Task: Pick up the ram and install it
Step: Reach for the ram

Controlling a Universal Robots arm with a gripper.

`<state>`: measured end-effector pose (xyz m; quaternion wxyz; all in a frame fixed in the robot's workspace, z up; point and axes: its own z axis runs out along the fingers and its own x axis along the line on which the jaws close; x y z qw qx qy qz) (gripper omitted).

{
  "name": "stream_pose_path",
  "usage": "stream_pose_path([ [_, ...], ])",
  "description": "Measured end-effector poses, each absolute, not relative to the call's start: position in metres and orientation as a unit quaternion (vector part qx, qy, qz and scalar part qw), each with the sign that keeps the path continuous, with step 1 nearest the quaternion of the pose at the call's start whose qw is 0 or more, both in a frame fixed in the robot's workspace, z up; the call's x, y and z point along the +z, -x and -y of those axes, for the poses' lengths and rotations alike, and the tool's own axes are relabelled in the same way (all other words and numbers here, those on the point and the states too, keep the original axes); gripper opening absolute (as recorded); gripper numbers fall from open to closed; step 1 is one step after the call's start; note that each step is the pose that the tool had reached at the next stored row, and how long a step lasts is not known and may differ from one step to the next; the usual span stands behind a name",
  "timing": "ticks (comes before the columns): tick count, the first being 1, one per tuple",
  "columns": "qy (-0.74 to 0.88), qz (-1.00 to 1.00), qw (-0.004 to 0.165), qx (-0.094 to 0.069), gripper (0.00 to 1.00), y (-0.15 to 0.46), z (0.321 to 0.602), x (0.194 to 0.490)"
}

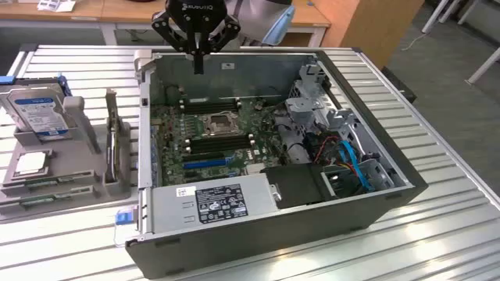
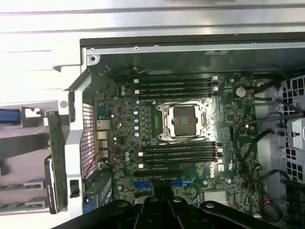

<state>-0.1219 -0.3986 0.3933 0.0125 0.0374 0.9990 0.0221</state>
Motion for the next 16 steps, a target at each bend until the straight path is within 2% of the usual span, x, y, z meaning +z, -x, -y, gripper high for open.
stream_pose_path([
  [16,-0.037,-0.999,0.012,0.022,0.11,0.1263,0.3986,0.3933],
])
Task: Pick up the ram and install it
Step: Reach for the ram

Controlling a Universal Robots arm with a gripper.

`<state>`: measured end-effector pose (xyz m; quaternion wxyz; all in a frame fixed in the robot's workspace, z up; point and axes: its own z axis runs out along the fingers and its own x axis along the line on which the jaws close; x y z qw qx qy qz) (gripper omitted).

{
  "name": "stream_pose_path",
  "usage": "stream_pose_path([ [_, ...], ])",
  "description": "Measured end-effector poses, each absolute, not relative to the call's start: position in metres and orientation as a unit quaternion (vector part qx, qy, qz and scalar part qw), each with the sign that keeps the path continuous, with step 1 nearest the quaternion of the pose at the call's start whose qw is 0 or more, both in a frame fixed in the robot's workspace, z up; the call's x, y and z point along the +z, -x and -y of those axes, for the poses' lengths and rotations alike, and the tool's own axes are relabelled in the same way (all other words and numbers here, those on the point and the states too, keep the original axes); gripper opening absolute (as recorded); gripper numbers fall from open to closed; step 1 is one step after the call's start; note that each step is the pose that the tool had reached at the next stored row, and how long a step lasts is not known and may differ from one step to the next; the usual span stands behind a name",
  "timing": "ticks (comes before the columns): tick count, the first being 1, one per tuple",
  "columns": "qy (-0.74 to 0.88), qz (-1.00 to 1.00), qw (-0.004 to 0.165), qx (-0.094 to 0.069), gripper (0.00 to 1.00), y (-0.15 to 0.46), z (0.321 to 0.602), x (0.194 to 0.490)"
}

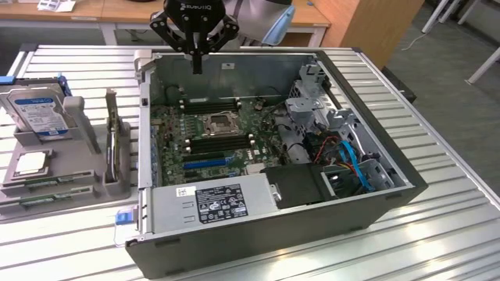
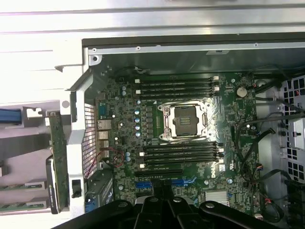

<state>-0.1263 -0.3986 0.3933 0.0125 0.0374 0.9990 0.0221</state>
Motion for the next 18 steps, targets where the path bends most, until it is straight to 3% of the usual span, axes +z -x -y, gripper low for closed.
stream_pose_path([
  [18,-0.037,-0.999,0.012,0.021,0.11,0.194,0.399,0.393],
])
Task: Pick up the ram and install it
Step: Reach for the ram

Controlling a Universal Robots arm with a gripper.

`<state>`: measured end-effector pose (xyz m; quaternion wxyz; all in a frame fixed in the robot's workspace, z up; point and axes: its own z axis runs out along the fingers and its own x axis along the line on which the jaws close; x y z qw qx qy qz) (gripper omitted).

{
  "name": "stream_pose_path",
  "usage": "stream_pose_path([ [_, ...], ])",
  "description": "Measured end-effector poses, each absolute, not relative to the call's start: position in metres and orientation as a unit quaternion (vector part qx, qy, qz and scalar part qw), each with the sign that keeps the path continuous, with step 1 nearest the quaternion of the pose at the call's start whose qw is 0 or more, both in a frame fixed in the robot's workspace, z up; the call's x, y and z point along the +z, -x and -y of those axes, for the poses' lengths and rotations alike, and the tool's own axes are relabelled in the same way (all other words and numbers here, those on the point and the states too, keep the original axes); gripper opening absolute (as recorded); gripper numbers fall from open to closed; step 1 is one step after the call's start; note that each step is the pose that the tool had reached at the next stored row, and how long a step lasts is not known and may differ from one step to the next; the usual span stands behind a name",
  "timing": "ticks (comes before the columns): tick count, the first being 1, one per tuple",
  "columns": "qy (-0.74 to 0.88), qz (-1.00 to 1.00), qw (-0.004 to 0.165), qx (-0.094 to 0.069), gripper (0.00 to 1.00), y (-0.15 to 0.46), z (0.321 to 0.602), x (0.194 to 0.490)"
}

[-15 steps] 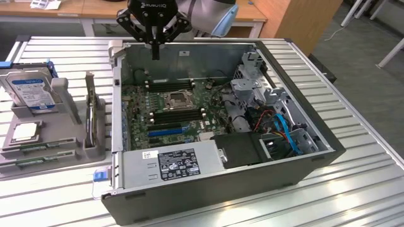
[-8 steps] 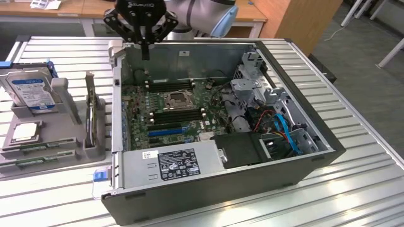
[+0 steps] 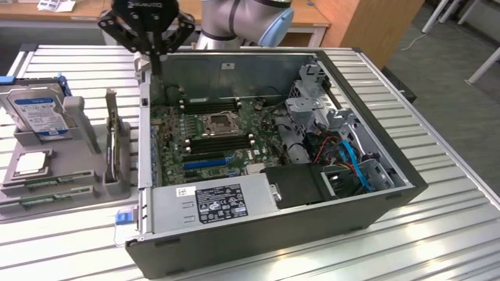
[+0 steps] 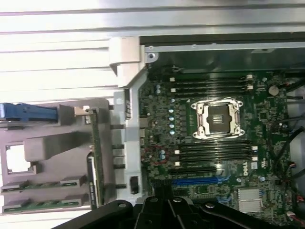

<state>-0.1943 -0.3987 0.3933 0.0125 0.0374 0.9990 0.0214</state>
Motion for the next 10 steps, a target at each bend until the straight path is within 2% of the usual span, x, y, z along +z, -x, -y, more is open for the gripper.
stream_pose_path([
  [10,-0.037,-0.999,0.013,0.02,0.11,0.24,0.399,0.393],
])
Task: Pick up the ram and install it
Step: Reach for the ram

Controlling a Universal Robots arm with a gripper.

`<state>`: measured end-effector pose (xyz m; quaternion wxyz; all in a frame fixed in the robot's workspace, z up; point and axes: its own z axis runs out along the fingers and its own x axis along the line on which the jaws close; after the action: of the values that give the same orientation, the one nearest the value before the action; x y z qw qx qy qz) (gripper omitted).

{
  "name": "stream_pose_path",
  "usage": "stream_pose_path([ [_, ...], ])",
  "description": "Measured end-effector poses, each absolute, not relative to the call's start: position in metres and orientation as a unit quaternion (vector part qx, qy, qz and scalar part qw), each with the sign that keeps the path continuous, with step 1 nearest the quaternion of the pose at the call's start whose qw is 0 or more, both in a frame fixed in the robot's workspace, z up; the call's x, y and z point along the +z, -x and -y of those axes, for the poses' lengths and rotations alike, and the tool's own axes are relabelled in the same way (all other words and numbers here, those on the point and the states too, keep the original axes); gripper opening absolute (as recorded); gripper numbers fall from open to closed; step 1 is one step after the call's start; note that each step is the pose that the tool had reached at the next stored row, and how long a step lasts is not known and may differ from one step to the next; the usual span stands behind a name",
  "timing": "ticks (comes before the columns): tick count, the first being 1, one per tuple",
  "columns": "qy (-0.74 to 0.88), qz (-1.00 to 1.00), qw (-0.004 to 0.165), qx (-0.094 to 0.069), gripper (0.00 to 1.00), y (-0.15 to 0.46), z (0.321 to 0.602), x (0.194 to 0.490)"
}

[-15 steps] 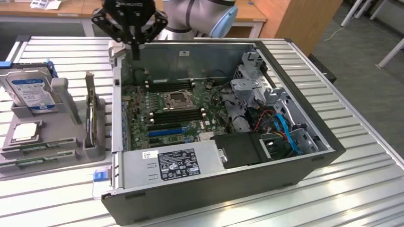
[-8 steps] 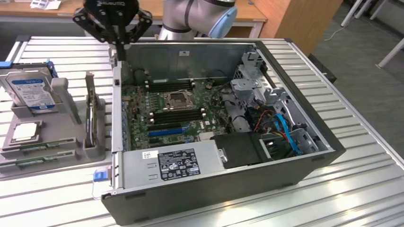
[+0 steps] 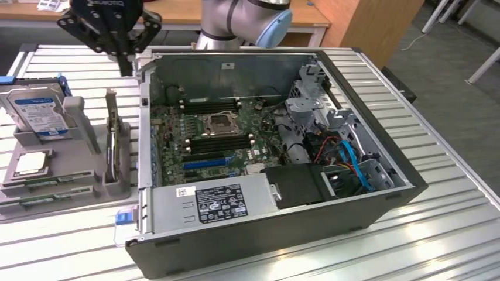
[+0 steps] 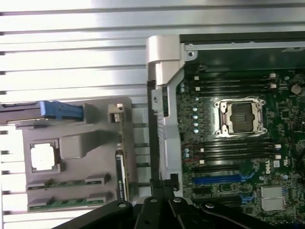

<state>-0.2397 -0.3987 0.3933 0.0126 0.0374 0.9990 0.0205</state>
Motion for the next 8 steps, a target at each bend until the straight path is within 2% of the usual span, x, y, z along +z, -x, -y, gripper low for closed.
stream_pose_path([
  [8,-0.037,-0.999,0.013,0.02,0.11,0.276,0.399,0.393],
])
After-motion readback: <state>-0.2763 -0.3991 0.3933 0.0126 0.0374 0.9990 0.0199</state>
